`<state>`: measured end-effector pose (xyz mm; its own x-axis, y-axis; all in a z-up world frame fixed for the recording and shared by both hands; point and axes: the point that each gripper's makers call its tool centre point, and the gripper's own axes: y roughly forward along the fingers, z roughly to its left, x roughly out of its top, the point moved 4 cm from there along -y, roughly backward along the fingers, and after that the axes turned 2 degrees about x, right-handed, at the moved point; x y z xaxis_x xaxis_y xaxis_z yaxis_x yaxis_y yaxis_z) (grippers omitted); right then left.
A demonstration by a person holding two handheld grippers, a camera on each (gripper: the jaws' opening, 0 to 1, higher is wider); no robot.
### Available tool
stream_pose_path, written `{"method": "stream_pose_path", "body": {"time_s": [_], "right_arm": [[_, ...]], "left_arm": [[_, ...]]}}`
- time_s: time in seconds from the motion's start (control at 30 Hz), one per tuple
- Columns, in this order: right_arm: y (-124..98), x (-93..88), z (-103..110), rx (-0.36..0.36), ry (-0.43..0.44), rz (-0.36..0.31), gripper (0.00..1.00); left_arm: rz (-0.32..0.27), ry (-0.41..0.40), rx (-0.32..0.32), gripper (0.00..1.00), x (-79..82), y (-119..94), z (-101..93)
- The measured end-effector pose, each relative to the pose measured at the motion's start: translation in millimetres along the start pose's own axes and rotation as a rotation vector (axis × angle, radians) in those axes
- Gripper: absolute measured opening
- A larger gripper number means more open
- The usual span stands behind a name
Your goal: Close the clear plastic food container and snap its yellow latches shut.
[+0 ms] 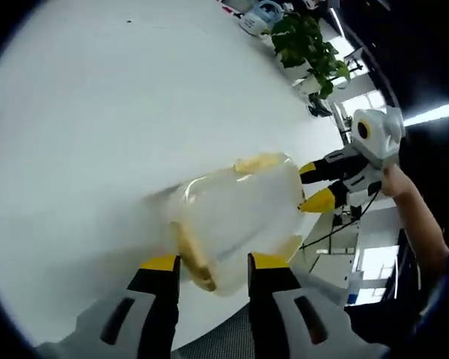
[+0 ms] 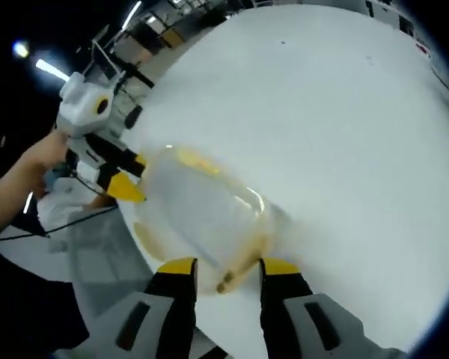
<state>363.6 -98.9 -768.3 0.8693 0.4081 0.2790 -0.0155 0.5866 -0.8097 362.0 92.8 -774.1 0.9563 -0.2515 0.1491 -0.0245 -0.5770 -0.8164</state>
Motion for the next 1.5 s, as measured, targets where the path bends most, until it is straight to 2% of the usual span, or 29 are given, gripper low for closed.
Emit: {"method": "stream_pose_path", "body": {"time_s": [0.13,0.17,0.3,0.4,0.43,0.47,0.5,0.6,0.63,0.77,0.97,1.5], "right_arm": [[-0.1,0.2,1.8,0.003,-0.011,-0.004,0.29],[0.2,0.2,2.2,0.003,-0.015,-0.001,0.29],[0.6,-0.4,2.4,0.006,0.007,0.008,0.28],[1.4,-2.4,1.1,0.027,0.054,-0.008,0.27],[3.0,-1.9,4.5,0.077,0.065,-0.029,0.25],[7.2,-9.6,5.1,0.093,0.144,0.004,0.25],[7.9,-10.2,-1.5,0.083,0.118,-0.011,0.25],[2.8,-6.4,3.1,0.092,0.117,-0.021,0.25],[1.3,-6.5,6.2,0.094,0.109,-0.008,0.25],[3.4,-5.0,3.6,0.08,0.095,0.022,0.24],[2.8,-6.8,2.3,0.09,0.099,0.007,0.25],[3.0,-6.0,1.9,0.078,0.099,0.001,0.27]], "left_arm": [[-0.003,-0.021,-0.011,0.33,0.0,0.7,0.1],[0.021,-0.037,-0.013,0.33,-2.9,1.4,-1.2],[0.025,-0.047,-0.02,0.32,-3.9,1.6,-2.2],[0.012,-0.076,-0.033,0.32,-4.1,2.4,-2.0],[0.005,-0.088,-0.042,0.32,-4.4,3.0,-1.5],[0.006,-0.083,-0.043,0.31,-5.1,3.8,-1.4],[0.004,-0.088,-0.046,0.31,-4.7,4.2,-1.2],[0.007,-0.097,-0.049,0.3,-4.9,4.4,-1.6],[0.043,-0.118,-0.05,0.29,-9.6,3.2,-3.1],[0.029,-0.09,-0.06,0.29,-6.5,4.4,-3.7],[0.005,-0.098,-0.076,0.3,-9.1,3.8,-3.7],[0.011,-0.09,-0.059,0.32,-6.9,3.8,-4.1]]}}
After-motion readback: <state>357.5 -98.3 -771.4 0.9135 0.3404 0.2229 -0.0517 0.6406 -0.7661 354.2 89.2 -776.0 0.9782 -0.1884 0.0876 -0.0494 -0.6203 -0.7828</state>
